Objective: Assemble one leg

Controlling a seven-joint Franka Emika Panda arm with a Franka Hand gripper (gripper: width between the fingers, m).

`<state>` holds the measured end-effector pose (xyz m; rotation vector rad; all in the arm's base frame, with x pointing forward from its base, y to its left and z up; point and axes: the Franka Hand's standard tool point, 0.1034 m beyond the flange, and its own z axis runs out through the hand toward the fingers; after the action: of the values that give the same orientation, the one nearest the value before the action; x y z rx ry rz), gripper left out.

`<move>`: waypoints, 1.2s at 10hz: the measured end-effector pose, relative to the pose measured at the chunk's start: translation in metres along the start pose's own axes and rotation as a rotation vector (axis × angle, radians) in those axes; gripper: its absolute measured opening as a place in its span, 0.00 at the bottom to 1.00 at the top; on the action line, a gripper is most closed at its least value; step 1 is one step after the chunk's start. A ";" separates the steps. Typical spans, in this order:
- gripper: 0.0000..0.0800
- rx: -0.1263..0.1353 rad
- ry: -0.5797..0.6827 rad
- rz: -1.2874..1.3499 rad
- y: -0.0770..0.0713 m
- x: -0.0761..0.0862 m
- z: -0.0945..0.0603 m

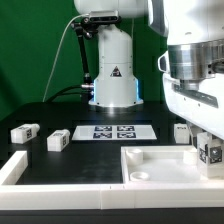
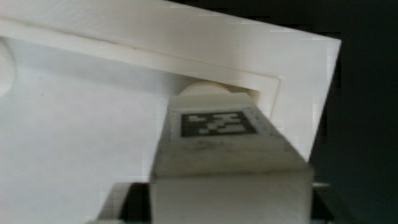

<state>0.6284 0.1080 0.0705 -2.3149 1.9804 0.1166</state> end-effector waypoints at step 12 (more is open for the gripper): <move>0.81 -0.019 -0.002 -0.806 -0.001 -0.010 -0.001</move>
Offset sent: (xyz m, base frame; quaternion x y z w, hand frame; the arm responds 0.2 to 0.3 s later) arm 0.0026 0.0039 -0.0016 -0.0139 -0.0194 -0.0557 0.9982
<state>0.6278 0.1183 0.0728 -2.8988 0.9101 0.0726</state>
